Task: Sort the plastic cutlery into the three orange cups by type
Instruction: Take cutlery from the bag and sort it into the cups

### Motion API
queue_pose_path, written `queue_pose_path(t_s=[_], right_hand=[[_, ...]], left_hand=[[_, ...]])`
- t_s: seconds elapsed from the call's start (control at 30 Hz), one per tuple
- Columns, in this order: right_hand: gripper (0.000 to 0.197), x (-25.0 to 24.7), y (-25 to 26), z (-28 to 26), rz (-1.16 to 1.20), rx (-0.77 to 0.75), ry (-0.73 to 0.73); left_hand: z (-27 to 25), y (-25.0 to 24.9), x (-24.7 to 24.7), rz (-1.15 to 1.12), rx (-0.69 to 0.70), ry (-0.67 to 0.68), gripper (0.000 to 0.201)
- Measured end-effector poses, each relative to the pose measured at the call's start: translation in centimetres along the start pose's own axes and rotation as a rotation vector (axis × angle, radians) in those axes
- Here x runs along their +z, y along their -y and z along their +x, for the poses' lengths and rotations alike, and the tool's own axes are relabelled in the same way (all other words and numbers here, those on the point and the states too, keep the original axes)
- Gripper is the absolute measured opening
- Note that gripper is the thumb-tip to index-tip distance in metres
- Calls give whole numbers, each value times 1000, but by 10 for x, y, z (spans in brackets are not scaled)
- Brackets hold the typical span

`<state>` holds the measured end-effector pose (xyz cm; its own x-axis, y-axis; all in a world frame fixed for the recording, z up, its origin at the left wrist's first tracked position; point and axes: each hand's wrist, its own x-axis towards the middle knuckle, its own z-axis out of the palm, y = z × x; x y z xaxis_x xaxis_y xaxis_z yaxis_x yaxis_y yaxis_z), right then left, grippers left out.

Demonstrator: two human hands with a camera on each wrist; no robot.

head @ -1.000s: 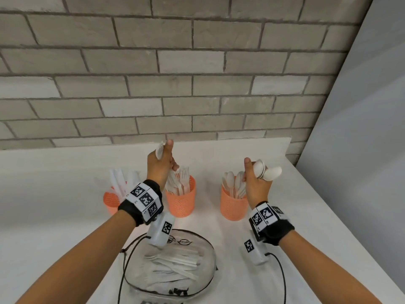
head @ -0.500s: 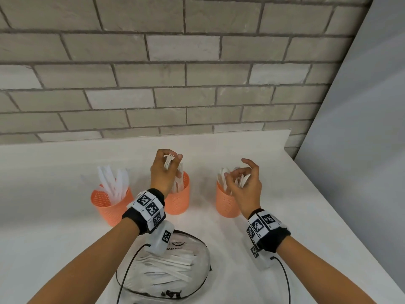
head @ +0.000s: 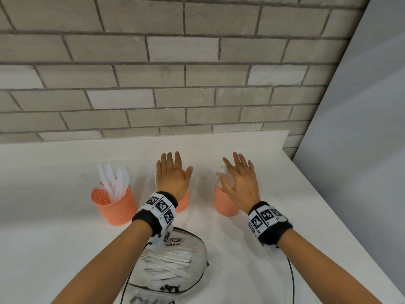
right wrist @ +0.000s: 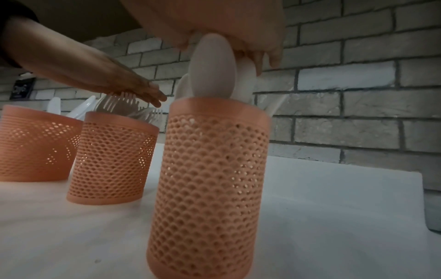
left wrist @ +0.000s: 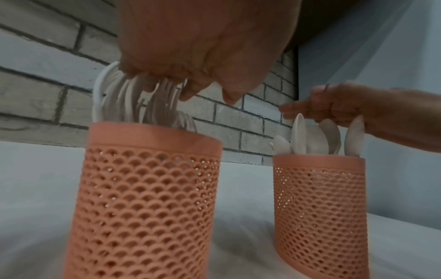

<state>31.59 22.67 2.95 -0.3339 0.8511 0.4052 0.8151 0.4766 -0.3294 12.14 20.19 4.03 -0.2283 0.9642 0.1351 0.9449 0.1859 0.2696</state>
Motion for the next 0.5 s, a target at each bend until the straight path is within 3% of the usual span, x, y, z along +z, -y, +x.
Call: queue_pose_path(t_s=[0.1,0.2,0.3,0.5], right_hand=[[63,1,1,5,-101,-26,85],[79,-8,3,6,-169,12,159],[62,-15,13,5,-66,37,91],[35,-18,52,-12,352,-138,-5]], left_hand=[[-1,0,-2,81,-19,130,72],[-5,-3,-12,46,-39,155,75],[-12,-5,-33,-135,-43,101,70],[-39,7,-79,-580,8,-51,43]])
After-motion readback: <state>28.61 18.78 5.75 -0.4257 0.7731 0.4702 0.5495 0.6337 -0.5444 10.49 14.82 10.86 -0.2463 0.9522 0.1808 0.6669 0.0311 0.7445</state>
